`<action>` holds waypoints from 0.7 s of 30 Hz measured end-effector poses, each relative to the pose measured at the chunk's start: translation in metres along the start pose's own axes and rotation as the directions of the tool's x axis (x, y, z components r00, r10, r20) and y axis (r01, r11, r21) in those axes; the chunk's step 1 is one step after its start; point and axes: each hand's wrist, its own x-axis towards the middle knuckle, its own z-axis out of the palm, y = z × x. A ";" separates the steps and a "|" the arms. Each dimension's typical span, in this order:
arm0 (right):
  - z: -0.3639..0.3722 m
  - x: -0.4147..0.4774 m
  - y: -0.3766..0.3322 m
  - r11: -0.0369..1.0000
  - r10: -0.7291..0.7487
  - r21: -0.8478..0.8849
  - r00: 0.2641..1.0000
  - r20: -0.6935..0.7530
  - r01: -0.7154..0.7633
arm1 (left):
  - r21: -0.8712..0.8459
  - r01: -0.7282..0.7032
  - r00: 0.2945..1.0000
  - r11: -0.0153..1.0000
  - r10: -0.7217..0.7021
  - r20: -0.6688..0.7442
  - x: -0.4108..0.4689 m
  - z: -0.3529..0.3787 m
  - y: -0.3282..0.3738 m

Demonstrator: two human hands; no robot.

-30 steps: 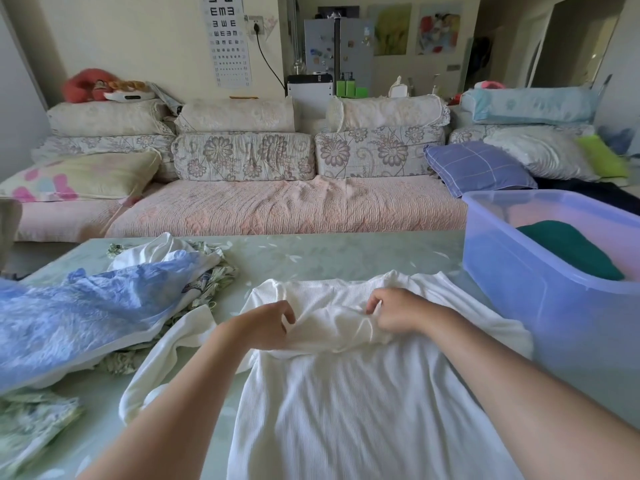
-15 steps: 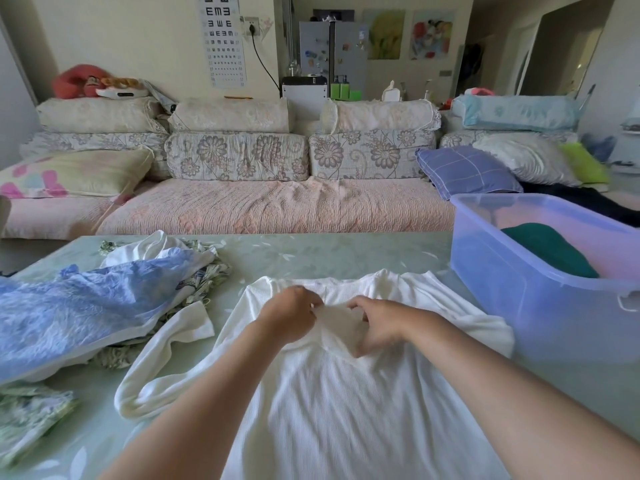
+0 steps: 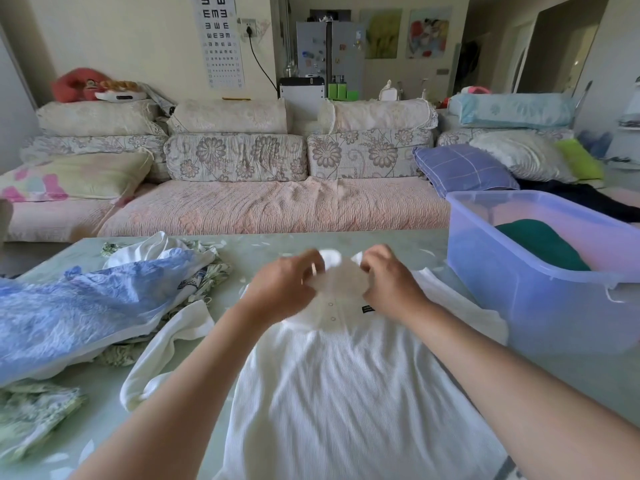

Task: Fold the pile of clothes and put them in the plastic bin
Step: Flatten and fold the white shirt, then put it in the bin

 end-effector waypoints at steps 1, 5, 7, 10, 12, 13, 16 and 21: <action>0.000 -0.006 0.003 0.992 0.000 -0.123 0.986 0.167 0.021 | -0.019 0.062 0.958 0.998 -0.054 0.280 -0.003 0.002 -0.001; -0.014 -0.024 -0.001 0.932 0.253 -0.360 0.623 0.740 0.049 | 0.029 0.237 0.344 0.971 -0.112 0.932 -0.028 0.010 -0.007; -0.019 -0.024 -0.008 0.930 0.292 -0.367 0.573 0.765 0.016 | 0.033 0.335 0.273 0.942 -0.130 0.953 -0.033 0.009 -0.007; -0.019 -0.020 -0.016 0.933 0.206 -0.360 0.793 0.573 0.019 | 0.017 0.436 0.535 0.900 -0.275 0.799 -0.026 0.014 -0.012; -0.015 -0.020 -0.020 0.968 0.148 -0.251 0.846 0.512 -0.018 | 0.076 0.472 0.665 0.878 -0.411 0.623 -0.024 0.019 -0.017; -0.012 -0.021 -0.022 0.983 0.153 -0.170 0.812 0.564 -0.068 | 0.120 0.476 0.687 0.871 -0.454 0.568 -0.026 0.021 -0.019; -0.005 -0.028 -0.029 0.983 0.160 -0.092 0.493 0.855 -0.159 | 0.322 0.351 0.555 0.879 -0.472 0.684 -0.037 0.030 -0.022; -0.001 -0.020 -0.024 0.937 0.287 -0.141 0.472 0.833 -0.321 | 0.287 0.316 0.601 0.904 -0.425 0.677 -0.020 0.031 -0.022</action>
